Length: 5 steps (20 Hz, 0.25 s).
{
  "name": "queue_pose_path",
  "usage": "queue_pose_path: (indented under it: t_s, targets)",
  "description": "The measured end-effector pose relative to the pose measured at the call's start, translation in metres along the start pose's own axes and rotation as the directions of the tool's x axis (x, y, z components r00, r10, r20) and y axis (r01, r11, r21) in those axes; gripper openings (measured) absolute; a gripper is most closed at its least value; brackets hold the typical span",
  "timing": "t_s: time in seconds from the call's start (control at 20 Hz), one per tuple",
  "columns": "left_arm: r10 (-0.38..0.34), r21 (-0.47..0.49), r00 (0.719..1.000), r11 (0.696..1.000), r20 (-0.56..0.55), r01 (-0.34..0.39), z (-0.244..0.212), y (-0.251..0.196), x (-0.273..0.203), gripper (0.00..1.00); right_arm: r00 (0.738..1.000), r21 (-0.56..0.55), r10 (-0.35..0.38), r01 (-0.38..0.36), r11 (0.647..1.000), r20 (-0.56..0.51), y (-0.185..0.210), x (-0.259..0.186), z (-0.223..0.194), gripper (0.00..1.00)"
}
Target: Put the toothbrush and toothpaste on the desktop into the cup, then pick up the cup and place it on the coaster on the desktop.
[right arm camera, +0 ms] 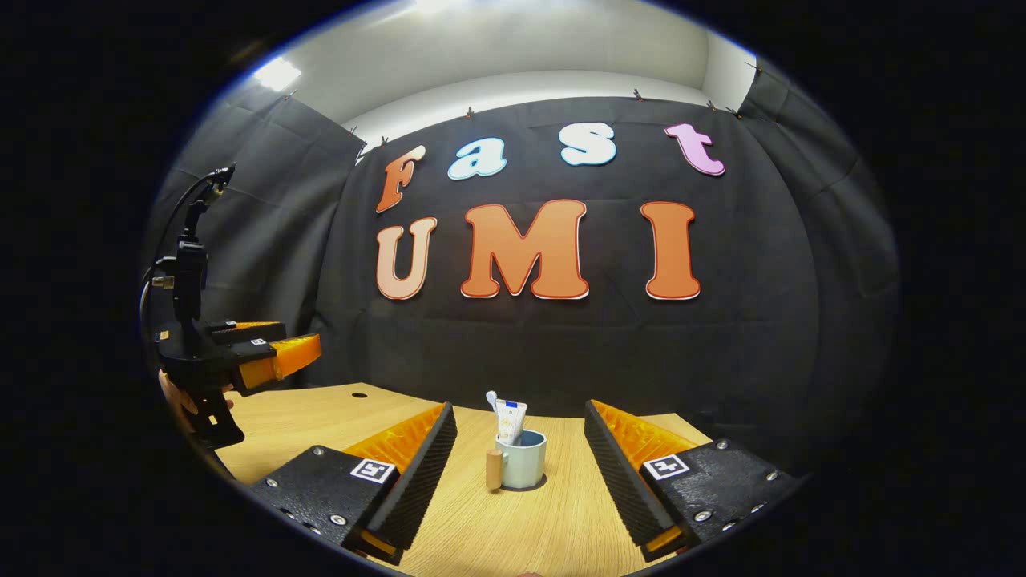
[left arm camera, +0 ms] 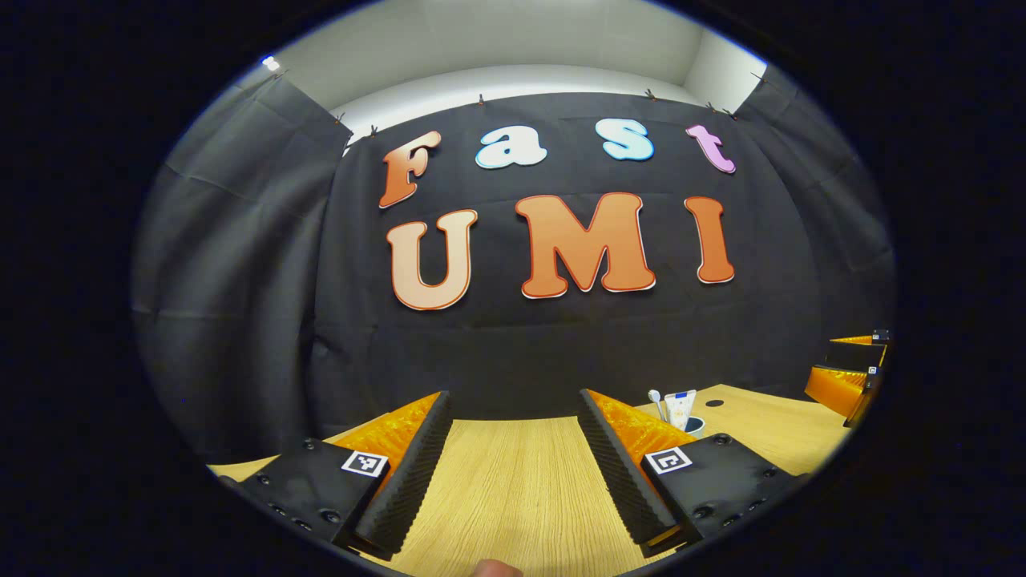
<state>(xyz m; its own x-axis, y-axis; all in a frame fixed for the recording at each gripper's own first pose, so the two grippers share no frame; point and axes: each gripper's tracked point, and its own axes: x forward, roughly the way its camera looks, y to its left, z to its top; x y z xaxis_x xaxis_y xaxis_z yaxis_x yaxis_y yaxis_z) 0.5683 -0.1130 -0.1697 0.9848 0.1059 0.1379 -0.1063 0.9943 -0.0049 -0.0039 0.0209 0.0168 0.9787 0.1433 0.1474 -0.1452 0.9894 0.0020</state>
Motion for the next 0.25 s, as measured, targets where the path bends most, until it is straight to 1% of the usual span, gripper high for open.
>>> queue_pose_path:
  t_s: [0.25]
  targets:
    - [0.012,-0.004,1.0,1.0,0.005,-0.012,-0.0011,0.0117,-0.0029,1.0,1.0,-0.012,-0.009,0.009,1.0,-0.007,0.0006,0.0026,-0.0055,0.97]
